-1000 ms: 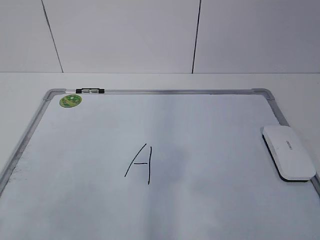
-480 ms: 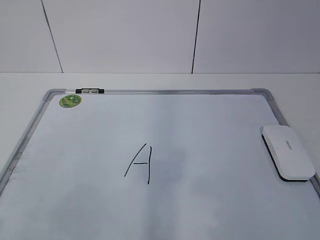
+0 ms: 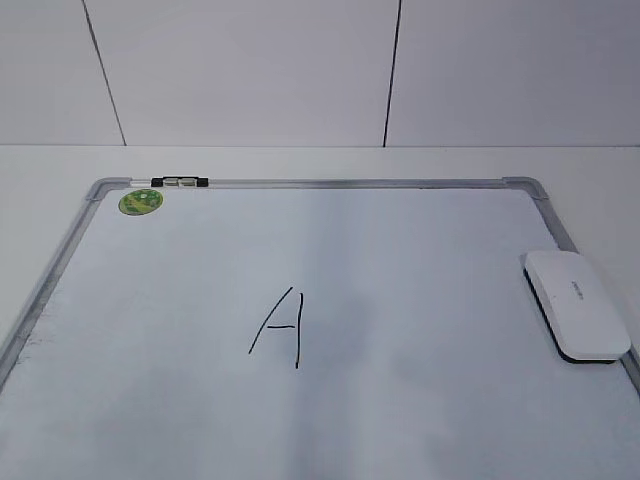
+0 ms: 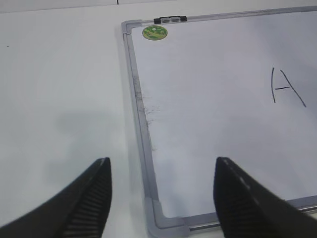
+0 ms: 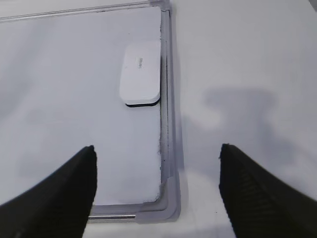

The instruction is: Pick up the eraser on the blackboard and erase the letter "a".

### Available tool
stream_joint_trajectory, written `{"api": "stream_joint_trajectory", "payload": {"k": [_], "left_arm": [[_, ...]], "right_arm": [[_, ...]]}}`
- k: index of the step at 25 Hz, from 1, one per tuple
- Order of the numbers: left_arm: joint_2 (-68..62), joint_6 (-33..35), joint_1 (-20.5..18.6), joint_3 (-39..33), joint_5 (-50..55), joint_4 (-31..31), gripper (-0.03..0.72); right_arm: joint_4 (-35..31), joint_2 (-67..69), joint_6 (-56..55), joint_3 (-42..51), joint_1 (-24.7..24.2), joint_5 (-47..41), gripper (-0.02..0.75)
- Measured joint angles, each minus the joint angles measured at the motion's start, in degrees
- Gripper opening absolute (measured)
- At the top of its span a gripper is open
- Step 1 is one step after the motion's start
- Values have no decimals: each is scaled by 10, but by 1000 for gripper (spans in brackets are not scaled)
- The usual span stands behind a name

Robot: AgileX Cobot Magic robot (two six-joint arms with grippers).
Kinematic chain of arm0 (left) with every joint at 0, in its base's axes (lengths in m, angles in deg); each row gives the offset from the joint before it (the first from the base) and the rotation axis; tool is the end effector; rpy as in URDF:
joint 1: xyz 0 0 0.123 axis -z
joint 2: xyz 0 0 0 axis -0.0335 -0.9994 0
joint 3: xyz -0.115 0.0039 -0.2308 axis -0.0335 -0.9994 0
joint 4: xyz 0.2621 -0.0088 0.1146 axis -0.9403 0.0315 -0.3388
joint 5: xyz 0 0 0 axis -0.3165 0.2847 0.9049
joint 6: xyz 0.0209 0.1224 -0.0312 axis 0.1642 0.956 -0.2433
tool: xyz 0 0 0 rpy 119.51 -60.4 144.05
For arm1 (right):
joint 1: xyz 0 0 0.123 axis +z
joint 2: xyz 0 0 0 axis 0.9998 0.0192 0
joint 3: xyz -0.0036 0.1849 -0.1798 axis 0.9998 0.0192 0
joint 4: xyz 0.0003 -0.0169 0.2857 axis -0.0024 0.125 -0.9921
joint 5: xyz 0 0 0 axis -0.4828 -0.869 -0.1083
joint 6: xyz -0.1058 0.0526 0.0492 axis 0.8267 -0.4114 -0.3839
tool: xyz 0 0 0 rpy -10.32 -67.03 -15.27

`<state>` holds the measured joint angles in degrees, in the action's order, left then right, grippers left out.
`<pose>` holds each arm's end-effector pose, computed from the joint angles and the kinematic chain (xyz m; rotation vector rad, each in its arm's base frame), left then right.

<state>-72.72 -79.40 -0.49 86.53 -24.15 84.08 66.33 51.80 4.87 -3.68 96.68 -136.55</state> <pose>0.0823 -0.0219 0.2758 0.1370 2.0784 -0.1678 0.0787 -0.0023 0.2699 -0.0169 2.1060 0.0137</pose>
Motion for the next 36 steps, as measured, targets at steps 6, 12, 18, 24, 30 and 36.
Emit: {"api": "stream_joint_trajectory", "payload": {"k": [6, 12, 18, 24, 30, 36], "left_arm": [[0, 0, -26, 0, 0, 0, 485], [0, 0, -31, 0, 0, 0, 485], [0, 0, -47, 0, 0, 0, 479], [0, 0, -49, 0, 0, 0, 452], [0, 0, -49, 0, 0, 0, 445], [0, 0, -49, 0, 0, 0, 444]], "right_arm": [[0, 0, 0, 0, -37, 0, 591], [0, 0, 0, 0, -64, 0, 592], [0, 0, 0, 0, -83, 0, 592], [0, 0, 0, 0, -84, 0, 592], [0, 0, 0, 0, -84, 0, 592], [0, 0, 0, 0, -85, 0, 592]]}}
